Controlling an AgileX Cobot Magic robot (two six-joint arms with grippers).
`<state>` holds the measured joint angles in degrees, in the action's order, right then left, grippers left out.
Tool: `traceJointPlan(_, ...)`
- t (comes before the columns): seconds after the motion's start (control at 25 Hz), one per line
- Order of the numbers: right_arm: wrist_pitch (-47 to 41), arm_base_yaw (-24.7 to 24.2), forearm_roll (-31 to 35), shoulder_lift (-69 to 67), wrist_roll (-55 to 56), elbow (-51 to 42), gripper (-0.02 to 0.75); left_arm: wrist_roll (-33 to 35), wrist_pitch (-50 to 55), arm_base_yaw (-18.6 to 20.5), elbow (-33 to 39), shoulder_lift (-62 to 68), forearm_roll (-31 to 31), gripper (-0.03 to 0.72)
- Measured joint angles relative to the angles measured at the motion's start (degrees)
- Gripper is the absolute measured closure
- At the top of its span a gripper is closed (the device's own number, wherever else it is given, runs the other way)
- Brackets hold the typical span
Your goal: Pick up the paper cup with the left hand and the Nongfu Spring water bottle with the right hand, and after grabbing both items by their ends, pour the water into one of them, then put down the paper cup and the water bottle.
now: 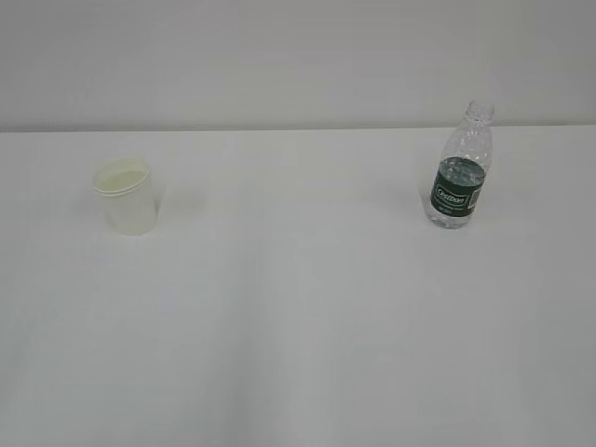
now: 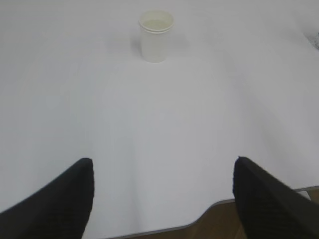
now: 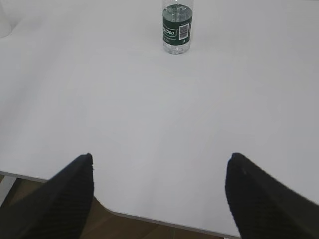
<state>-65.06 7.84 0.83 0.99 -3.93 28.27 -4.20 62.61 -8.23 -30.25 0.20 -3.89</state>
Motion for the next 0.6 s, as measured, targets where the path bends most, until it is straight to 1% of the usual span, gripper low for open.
traceJointPlan(0.32, 0.0, 0.0, 0.0, 0.0, 0.0, 0.0, 0.118, 0.0, 0.0, 0.0, 0.0, 0.0, 0.0, 0.064)
traceJointPlan(0.6, 0.0, 0.0, 0.0, 0.0, 0.0, 0.0, 0.146, 0.0, 0.0, 0.0, 0.0, 0.0, 0.0, 0.075)
